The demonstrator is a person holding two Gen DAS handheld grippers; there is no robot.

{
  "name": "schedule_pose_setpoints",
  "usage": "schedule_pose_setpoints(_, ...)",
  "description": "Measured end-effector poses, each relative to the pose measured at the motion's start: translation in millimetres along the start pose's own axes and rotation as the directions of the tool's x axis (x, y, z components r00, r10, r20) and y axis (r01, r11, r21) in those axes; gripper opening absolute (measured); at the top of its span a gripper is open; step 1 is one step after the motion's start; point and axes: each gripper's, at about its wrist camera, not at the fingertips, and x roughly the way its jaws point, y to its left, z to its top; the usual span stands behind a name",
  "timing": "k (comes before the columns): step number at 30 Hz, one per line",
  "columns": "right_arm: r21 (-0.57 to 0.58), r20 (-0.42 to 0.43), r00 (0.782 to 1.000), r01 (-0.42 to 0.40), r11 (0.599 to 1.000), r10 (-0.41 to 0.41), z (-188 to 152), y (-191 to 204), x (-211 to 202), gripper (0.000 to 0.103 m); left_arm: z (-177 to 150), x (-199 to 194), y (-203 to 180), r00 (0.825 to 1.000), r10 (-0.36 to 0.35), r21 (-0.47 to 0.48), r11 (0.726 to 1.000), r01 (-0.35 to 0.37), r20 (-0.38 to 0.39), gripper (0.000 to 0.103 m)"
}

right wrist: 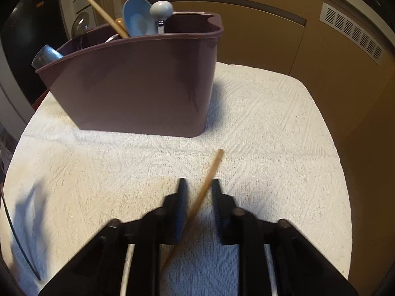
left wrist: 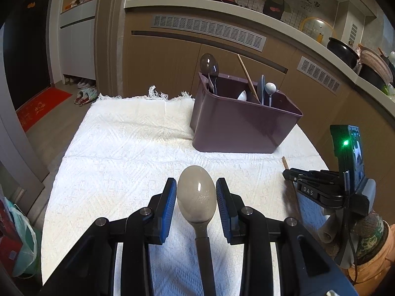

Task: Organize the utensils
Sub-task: 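Grasp the wooden chopstick with the right gripper while the left holds the grey spoon, then carry both utensils over the caddy and open both grippers to drop them in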

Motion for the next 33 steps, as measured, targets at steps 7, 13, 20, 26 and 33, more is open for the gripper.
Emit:
schedule_pose_setpoints(7,-0.015,0.043,0.998,-0.042,0.999,0.043,-9.0,1.3,-23.0,0.007,0.5,-7.4,-14.4,1.000,0.013,0.037,0.999,-0.014,0.009,0.029)
schedule_pose_setpoints(13,-0.053,0.143,0.986,-0.084,0.995,0.091,-13.8,7.6,-69.9,0.006,5.0,-20.2,-33.9,0.999,0.007,0.086,0.996,-0.010,0.037,0.029)
schedule_pose_setpoints(20,-0.115,0.287,0.949,-0.104,0.988,0.133,-11.7,14.9,-133.9,0.005,23.3,-43.1,-59.9,0.995,-0.020,0.142,0.990,0.006,0.103,0.029)
schedule_pose_setpoints(26,-0.161,0.385,0.910,-0.096,0.982,0.152,8.7,12.1,-173.3,0.005,48.8,-69.4,-86.7,0.982,-0.041,0.205,0.979,0.002,0.184,0.029)
schedule_pose_setpoints(33,-0.194,0.484,0.855,-0.103,0.976,0.186,44.8,3.0,-217.3,0.005,100.3,-96.0,-107.4,0.958,-0.059,0.247,0.969,-0.013,0.280,0.029)
